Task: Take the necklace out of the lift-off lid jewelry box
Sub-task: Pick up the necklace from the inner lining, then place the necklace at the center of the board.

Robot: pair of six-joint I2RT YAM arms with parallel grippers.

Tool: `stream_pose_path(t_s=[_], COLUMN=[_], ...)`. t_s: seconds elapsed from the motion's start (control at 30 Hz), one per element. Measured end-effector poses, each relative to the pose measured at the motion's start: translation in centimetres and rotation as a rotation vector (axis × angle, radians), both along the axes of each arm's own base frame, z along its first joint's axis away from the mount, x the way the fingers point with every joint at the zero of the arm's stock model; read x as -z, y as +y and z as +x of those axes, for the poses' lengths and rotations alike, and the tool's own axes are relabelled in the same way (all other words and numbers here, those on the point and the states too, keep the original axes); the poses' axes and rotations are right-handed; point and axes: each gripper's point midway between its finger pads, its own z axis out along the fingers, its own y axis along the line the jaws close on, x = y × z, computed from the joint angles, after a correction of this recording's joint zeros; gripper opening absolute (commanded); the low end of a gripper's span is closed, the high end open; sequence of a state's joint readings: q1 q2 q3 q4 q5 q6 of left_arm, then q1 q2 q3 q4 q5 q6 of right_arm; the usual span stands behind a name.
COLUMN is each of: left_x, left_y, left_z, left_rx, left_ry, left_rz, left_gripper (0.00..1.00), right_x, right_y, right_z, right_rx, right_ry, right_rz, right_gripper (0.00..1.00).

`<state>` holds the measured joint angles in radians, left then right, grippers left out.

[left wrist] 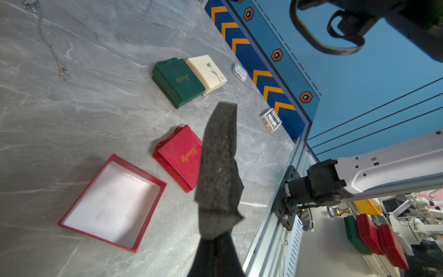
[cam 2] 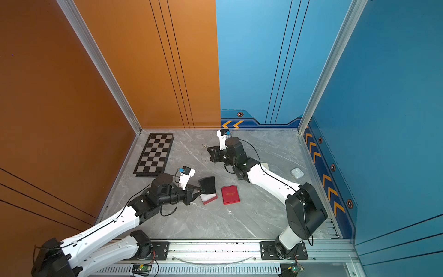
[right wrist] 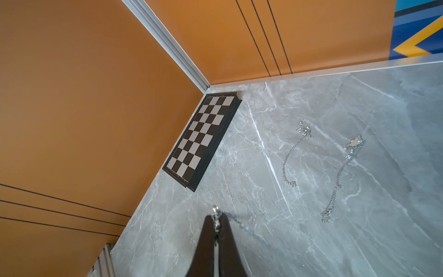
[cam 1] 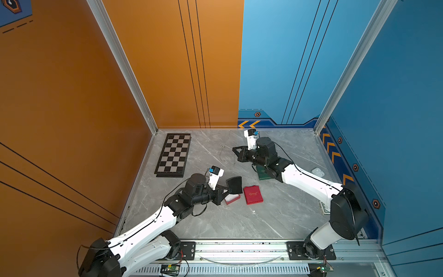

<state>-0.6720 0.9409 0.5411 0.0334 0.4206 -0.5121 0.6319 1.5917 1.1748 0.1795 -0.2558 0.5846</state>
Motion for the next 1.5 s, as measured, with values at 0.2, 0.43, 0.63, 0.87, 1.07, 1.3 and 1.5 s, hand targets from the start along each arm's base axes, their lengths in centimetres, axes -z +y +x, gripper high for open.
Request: stream_pose_path(t_s=[0.2, 0.43, 0.63, 0.87, 1.07, 1.3, 1.5], left_x=[0.3, -0.1, -1.5, 0.0, 0.1, 0.5, 0.5], left_y=[0.4, 4.3, 7.6, 8.5, 8.7, 9.0, 9.2], left_z=[0.3, 2.1, 3.0, 2.7, 2.7, 2.6, 2.7], left_rx=[-0.026, -0.217, -0.35, -0.377, -0.384, -0.391, -0.398], left_ry=[0.003, -0.032, -0.063, -0.016, -0.01, -0.003, -0.004], left_rz=[0.023, 0.088, 0.064, 0.09, 0.094, 0.096, 0.095], left_gripper=[0.0, 0.0, 0.0, 0.0, 0.0, 0.0, 0.0], right_x=[0.0, 1.4, 3.9, 6.4, 10.6, 14.3, 16.3], right_y=[-0.9, -2.5, -3.1, -3.7, -3.6, -4.4, -5.9], right_z=[0.8, 2.4, 3.4, 4.4, 4.9, 5.8, 7.2], right_rx=[0.024, 0.065, 0.083, 0.096, 0.094, 0.113, 0.15], right_ry=[0.0, 0.02, 0.064, 0.094, 0.16, 0.224, 0.257], right_rz=[-0.002, -0.025, -0.055, -0.094, -0.143, -0.178, -0.191], right_gripper=[0.0, 0.0, 0.0, 0.0, 0.0, 0.0, 0.0])
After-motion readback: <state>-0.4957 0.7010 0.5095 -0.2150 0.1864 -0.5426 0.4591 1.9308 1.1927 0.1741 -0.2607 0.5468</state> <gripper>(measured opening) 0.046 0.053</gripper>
